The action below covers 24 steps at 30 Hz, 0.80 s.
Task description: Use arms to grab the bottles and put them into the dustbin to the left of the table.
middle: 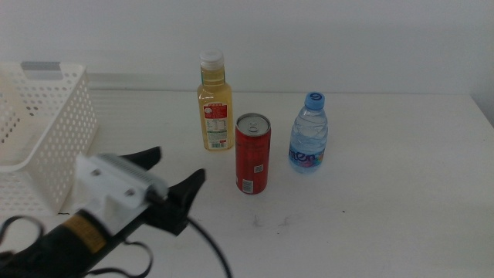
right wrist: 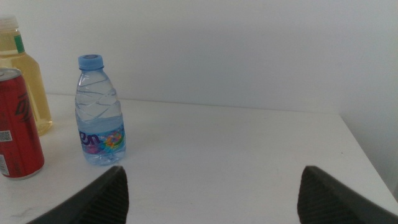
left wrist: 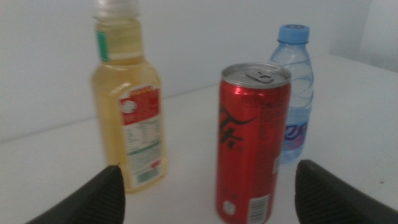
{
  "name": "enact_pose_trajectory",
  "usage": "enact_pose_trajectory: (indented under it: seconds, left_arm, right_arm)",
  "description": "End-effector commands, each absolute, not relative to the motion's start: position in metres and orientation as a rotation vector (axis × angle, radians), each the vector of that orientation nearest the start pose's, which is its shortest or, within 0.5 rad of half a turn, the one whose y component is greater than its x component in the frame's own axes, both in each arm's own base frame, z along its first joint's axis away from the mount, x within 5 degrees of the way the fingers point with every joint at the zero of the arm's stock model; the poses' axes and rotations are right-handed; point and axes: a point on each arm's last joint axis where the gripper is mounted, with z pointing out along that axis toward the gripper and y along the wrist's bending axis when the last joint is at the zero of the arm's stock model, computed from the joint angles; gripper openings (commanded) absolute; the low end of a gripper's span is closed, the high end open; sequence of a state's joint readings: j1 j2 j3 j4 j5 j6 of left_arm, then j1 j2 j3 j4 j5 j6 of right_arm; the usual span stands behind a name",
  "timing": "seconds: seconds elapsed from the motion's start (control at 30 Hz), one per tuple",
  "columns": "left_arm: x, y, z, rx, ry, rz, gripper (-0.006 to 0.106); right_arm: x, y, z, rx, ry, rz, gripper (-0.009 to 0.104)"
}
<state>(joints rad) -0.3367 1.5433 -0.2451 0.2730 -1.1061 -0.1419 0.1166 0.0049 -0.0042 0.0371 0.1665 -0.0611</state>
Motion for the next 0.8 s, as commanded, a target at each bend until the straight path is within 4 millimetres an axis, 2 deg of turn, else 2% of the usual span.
enact_pose_trajectory:
  seconds: [0.0,0.2,0.4,0.77]
  left_arm:
    - [0.218,-0.108,0.165,0.45,1.671,-0.522,0.094]
    - [0.232,-0.139,0.153,0.334,1.717,-0.482,0.094]
    - [0.251,-0.167,0.144,0.338,1.754,-0.457,0.094]
    - [0.284,-0.191,0.123,0.333,1.798,-0.465,0.094]
  right_arm:
    - [0.056,0.007,0.199,-0.126,1.637,0.058,0.085]
    - [0.056,0.007,0.199,-0.126,1.637,0.058,0.085]
    - [0.056,0.007,0.199,-0.126,1.637,0.058,0.085]
    - [0.056,0.007,0.199,-0.126,1.637,0.058,0.085]
